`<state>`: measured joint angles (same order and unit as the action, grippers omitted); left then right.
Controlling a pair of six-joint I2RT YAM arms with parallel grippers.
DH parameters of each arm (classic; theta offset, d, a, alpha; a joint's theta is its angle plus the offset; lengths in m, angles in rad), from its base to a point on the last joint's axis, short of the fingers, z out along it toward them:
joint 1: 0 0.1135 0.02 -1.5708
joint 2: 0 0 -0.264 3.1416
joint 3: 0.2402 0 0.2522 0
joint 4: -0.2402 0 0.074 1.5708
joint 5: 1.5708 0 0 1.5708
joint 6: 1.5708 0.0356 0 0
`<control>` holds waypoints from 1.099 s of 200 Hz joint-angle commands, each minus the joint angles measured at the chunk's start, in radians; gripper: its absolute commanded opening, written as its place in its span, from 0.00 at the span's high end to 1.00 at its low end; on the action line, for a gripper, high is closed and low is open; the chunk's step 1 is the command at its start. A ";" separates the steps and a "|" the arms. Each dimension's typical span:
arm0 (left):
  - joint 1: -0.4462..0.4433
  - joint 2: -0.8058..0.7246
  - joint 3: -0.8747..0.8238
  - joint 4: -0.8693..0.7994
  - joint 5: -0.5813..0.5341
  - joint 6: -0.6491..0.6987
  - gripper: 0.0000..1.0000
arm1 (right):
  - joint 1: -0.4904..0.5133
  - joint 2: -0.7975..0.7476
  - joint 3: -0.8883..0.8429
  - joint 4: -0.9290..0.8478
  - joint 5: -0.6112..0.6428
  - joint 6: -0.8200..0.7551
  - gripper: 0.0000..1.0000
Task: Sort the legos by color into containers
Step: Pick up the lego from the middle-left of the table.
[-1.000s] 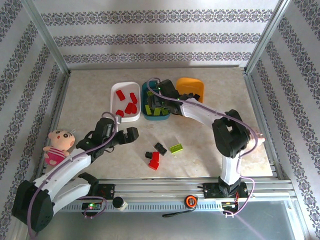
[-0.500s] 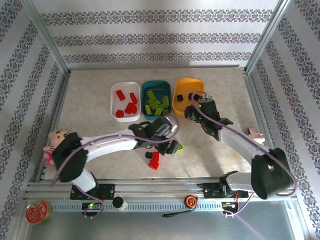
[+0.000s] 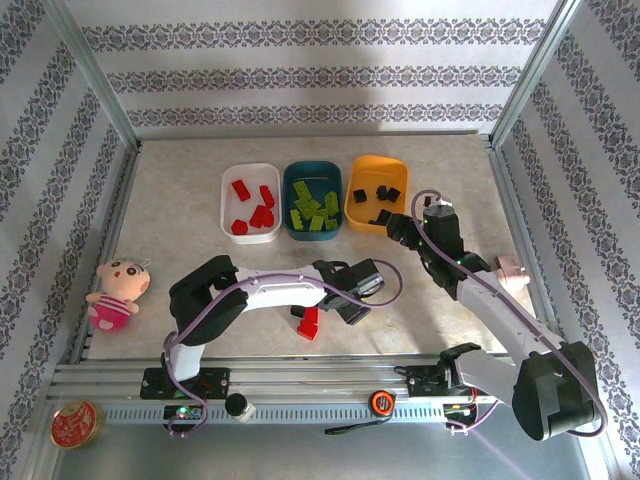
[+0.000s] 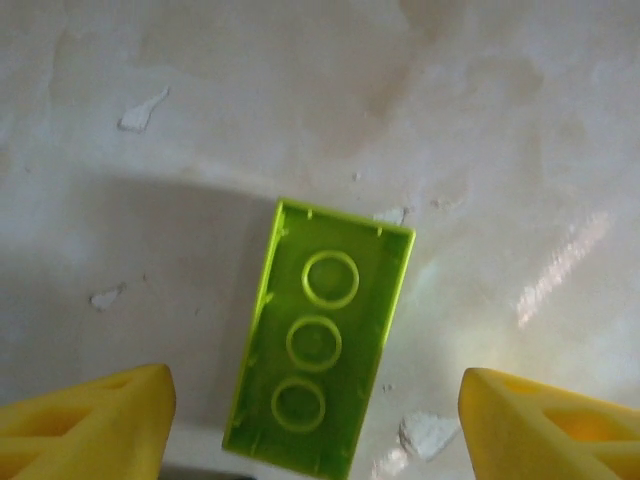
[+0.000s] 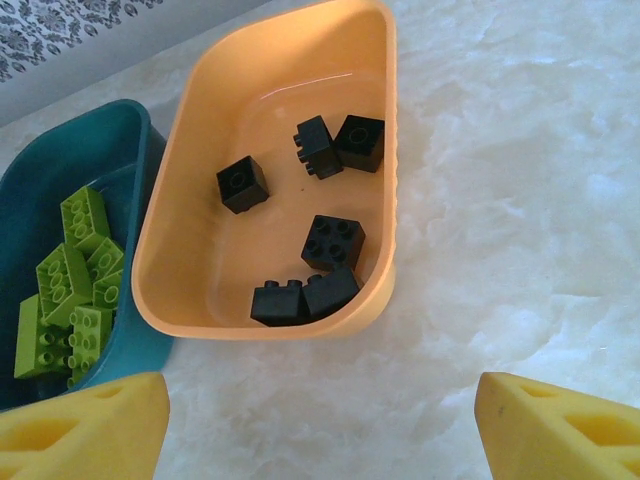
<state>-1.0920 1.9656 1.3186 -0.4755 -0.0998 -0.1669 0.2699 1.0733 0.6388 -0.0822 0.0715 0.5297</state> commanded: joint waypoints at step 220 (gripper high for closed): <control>0.695 -0.470 -0.295 0.318 0.031 -0.303 0.81 | 0.135 -0.010 -0.021 0.010 0.018 -0.001 0.20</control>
<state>-0.4961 1.4925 1.0561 -0.2012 -0.0605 -0.3782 0.3809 1.0496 0.6250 -0.0772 0.0669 0.5404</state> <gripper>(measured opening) 0.289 0.804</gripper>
